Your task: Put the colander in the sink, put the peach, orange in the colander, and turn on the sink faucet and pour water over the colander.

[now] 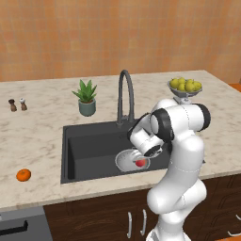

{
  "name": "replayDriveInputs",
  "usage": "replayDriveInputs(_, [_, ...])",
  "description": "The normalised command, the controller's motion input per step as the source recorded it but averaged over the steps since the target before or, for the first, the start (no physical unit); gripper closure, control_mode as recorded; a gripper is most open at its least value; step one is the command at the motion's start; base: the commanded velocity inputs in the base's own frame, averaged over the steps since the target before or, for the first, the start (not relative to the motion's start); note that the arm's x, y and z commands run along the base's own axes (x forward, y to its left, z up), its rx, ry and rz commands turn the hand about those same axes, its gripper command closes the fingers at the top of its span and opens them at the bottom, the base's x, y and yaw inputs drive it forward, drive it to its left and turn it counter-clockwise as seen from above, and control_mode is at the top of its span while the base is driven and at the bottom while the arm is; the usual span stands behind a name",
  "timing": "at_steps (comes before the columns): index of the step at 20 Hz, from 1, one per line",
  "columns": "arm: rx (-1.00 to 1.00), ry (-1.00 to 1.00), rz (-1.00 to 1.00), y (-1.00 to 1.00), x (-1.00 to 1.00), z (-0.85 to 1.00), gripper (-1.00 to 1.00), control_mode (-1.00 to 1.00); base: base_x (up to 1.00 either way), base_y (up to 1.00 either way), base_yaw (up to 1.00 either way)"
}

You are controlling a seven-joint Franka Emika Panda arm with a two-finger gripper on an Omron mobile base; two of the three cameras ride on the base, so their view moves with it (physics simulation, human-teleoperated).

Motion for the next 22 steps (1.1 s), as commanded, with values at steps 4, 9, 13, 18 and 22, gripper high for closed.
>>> replayDriveInputs(4, [0.00, 0.00, 0.00, 0.00, 0.07, -0.18, 1.00, -1.00, 0.00, 0.00, 0.00])
replayDriveInputs(9, [0.00, 0.01, 0.00, 0.00, 0.11, -0.16, 1.00, -1.00, 0.00, 0.00, 0.00])
replayDriveInputs(13, [0.00, 0.00, 0.00, 0.00, 0.12, -0.09, 1.00, -1.00, 0.00, 0.00, 0.00])
replayDriveInputs(18, [0.00, 0.00, 0.00, 0.03, 0.21, -0.02, 1.00, -1.00, 0.00, 0.00, 0.00])
replayDriveInputs(22, [0.00, 0.00, 0.00, 0.08, 0.14, 0.00, -1.00, -1.00, 0.00, 0.00, 0.00])
